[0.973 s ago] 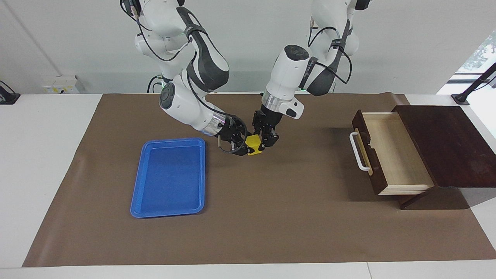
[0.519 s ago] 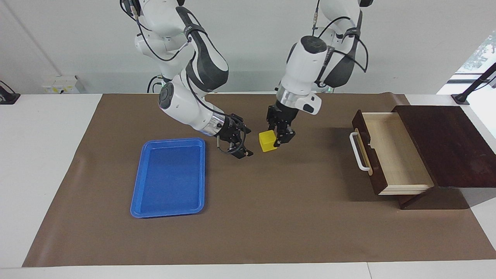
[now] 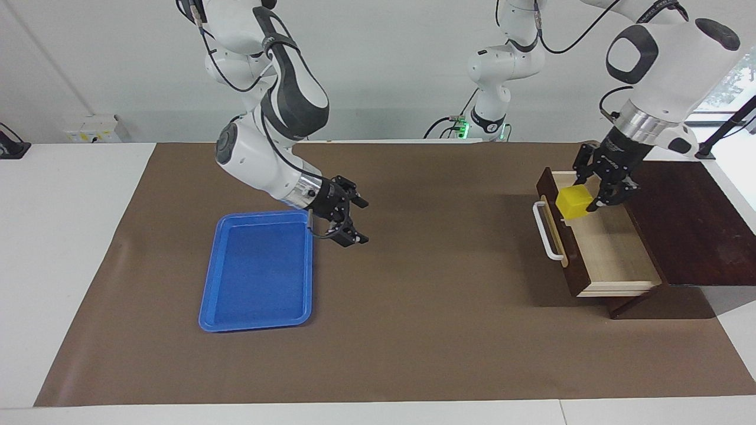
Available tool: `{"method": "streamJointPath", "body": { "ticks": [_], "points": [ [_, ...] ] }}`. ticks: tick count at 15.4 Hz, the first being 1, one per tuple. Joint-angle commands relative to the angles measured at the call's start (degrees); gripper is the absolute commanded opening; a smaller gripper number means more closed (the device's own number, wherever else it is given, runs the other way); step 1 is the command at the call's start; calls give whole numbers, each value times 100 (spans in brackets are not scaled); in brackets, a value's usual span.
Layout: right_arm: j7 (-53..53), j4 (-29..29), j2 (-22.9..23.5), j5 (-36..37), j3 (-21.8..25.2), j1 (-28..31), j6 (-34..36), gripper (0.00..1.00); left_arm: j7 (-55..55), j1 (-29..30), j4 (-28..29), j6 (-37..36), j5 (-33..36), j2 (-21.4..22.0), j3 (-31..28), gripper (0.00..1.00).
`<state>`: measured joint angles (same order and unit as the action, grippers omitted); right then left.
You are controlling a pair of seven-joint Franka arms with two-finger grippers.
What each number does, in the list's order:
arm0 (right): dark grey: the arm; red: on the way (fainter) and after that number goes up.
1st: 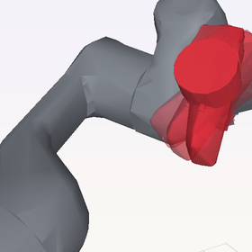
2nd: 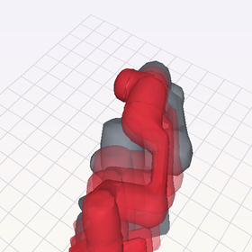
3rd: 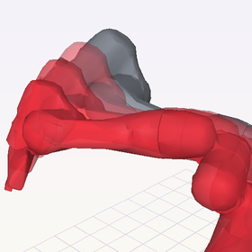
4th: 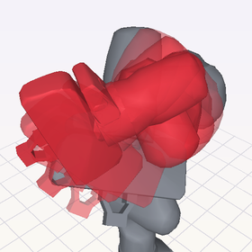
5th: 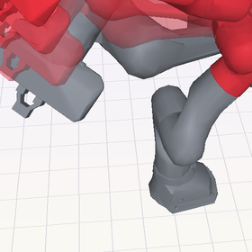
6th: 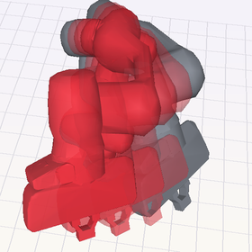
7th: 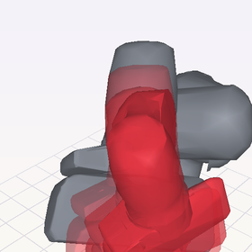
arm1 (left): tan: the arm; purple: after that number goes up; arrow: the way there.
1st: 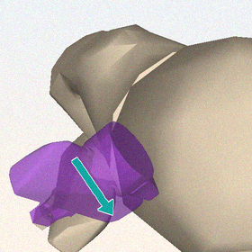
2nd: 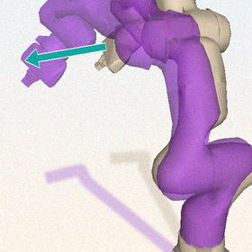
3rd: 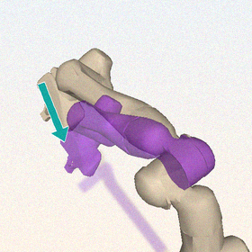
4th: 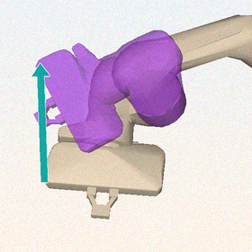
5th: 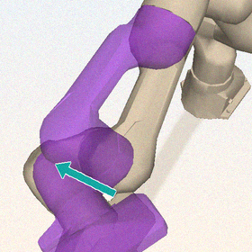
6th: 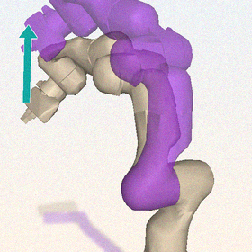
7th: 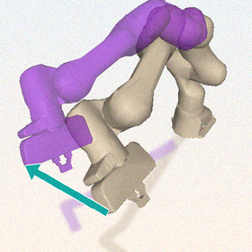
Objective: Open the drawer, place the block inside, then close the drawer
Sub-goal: 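Place the block in the drawer with the left gripper while the right gripper retracts, then push the drawer shut with the left gripper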
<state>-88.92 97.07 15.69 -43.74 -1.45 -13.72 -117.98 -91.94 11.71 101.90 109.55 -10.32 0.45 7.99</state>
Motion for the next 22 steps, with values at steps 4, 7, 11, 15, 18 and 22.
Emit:
{"method": "streamJointPath", "body": {
  "ticks": [4, 7, 11, 15, 18, 22],
  "points": [
    [1040, -600, -127, 1094, -22, 879, 1240, 100, 950, 429, 804, 943, -93, -80, 80, 0],
    [2515, -908, -145, 1823, -14, 1266, 2093, 100, 1002, 420, 1095, 1200, -58, -97, 80, 35],
    [4738, -988, -416, 2816, -22, 1618, 2666, 100, 924, -17, 500, 500, 205, -298, 115, 100],
    [6822, -927, -768, 3625, -31, 1802, 2790, 100, -104, -1116, 110, 294, 882, -528, 124, 100],
    [8211, -839, -1119, 3934, -31, 2039, 2947, 100, -114, -1399, 697, 583, 1435, -546, 124, 100],
    [9409, -812, -1646, 4338, -49, 2190, 3395, 100, 376, -777, 1051, 1121, 1761, -537, 106, 100]
  ]
}}
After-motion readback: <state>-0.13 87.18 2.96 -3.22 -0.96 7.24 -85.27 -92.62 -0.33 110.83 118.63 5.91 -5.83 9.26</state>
